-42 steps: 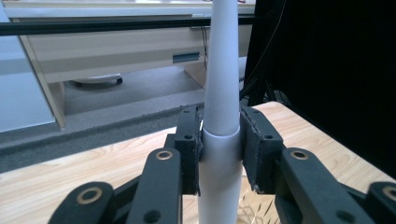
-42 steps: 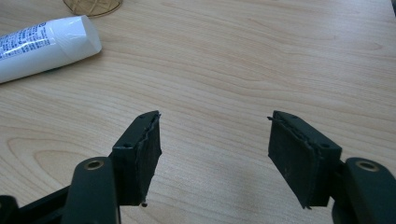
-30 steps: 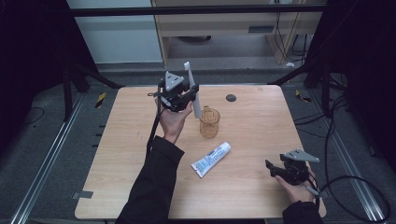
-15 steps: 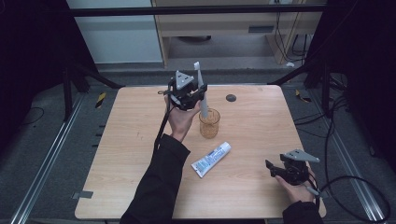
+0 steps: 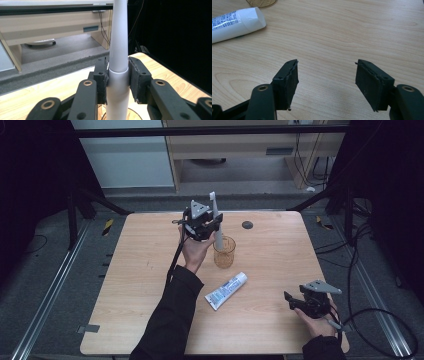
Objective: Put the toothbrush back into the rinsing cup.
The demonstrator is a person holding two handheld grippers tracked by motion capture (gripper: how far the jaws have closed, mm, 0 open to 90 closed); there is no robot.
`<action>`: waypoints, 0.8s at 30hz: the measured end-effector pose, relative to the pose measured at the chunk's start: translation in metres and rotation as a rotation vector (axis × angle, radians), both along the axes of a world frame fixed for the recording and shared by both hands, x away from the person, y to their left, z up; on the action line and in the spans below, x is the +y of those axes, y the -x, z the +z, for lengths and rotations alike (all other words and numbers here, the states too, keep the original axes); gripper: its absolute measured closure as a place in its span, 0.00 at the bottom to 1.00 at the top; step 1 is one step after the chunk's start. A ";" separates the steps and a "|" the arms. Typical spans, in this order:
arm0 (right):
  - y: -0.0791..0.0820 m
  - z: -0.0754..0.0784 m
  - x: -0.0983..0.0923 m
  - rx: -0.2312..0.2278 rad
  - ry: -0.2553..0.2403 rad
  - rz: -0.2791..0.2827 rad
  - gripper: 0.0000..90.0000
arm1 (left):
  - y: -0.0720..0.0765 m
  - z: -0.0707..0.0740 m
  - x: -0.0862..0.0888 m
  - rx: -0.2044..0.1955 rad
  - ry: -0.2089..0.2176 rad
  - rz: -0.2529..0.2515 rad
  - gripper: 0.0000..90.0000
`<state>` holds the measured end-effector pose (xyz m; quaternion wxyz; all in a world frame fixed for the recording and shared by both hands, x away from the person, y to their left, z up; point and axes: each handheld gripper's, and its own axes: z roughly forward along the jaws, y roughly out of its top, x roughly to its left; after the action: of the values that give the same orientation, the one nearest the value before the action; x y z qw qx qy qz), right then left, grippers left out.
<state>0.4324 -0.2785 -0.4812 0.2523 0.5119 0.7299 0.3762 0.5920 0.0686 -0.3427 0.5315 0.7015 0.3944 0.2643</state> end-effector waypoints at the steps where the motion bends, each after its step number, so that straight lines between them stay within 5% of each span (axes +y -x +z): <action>1: 0.000 0.000 0.000 0.000 0.001 0.000 0.39 | -0.001 -0.002 0.000 0.003 -0.004 -0.002 0.76; 24: 0.000 -0.001 0.000 0.004 0.005 0.000 0.39 | -0.007 -0.045 0.002 0.075 -0.050 -0.014 0.76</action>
<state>0.4329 -0.2781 -0.4820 0.2522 0.5122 0.7313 0.3731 0.5991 0.0704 -0.3874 0.5005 0.7268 0.4024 0.2437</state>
